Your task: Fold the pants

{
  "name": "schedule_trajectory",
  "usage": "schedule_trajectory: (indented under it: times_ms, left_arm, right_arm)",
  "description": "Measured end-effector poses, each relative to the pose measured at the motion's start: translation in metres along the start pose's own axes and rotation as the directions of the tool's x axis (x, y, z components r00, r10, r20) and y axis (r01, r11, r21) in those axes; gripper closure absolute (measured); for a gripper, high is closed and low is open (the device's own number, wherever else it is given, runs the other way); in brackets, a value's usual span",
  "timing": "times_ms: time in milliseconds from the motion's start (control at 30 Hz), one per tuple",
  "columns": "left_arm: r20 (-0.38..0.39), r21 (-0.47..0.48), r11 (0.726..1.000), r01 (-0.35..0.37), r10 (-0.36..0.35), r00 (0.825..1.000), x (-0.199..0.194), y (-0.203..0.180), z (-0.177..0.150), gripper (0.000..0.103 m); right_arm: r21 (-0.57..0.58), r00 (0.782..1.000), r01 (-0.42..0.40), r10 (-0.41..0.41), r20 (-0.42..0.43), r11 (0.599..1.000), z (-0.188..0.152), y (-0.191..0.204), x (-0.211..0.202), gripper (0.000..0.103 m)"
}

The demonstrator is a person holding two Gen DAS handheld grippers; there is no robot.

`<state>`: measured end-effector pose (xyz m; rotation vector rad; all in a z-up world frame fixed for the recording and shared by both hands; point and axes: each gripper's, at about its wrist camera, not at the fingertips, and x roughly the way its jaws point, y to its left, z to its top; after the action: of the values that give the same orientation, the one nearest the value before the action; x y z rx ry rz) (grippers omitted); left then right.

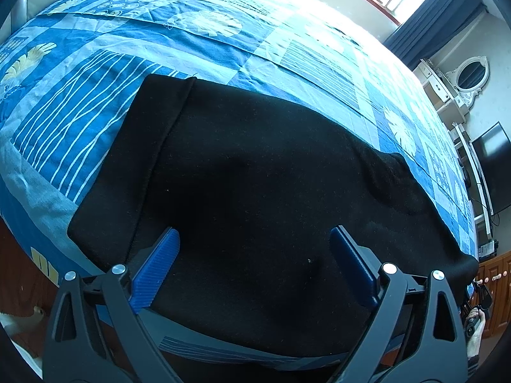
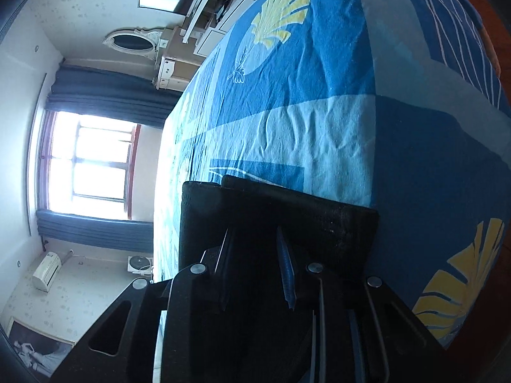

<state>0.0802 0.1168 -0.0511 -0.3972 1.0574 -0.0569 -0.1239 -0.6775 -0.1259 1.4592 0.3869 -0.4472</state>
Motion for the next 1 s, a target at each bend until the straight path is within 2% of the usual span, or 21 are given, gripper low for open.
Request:
schedule_trajectory:
  times_ms: [67,200,267,367,500,600,733,867,1000]
  left_arm:
    - [0.002,-0.005,1.0,0.005,-0.005,1.0,0.0,0.001,0.0,0.008]
    - [0.005,-0.007,1.0,0.003,-0.002,1.0,0.0,0.001,0.0,0.008]
    - [0.004,-0.002,1.0,0.001,-0.001,1.0,0.0,0.0,0.0,0.007]
    - [0.002,0.003,1.0,0.002,-0.002,1.0,0.0,0.0,0.001,0.007]
    - [0.0,-0.006,1.0,0.01,-0.01,1.0,0.0,0.001,0.001,0.007]
    - [0.0,-0.014,1.0,0.017,-0.017,1.0,-0.001,0.002,0.002,0.007]
    - [0.001,-0.01,1.0,0.013,-0.013,1.0,0.0,0.002,0.001,0.007]
    - [0.002,0.012,1.0,0.002,-0.002,1.0,0.0,0.0,0.0,0.007]
    - [0.004,0.014,1.0,0.008,-0.009,1.0,0.0,0.0,0.0,0.007]
  right_arm:
    - [-0.007,1.0,0.004,-0.004,0.021,1.0,-0.001,0.004,0.001,0.062]
    - [-0.086,0.999,0.042,-0.041,0.02,0.995,-0.003,0.015,0.003,0.064]
    - [-0.094,0.999,0.038,-0.038,-0.001,0.995,-0.003,0.016,0.003,0.087]
    - [-0.099,1.0,0.003,-0.002,0.008,0.995,-0.002,0.023,-0.009,0.095]
    - [-0.146,0.998,-0.051,0.056,0.031,0.988,-0.001,0.044,-0.045,0.097]
    - [-0.154,0.998,-0.033,0.04,0.041,0.988,-0.003,0.036,-0.065,0.097]
    - [-0.076,0.998,0.059,-0.058,0.01,0.995,-0.002,-0.01,-0.051,0.097]
    - [-0.053,1.0,0.025,-0.025,0.018,0.998,-0.007,-0.019,-0.043,0.096]
    - [-0.015,0.999,-0.032,0.032,-0.018,0.999,-0.013,-0.012,-0.039,0.086]
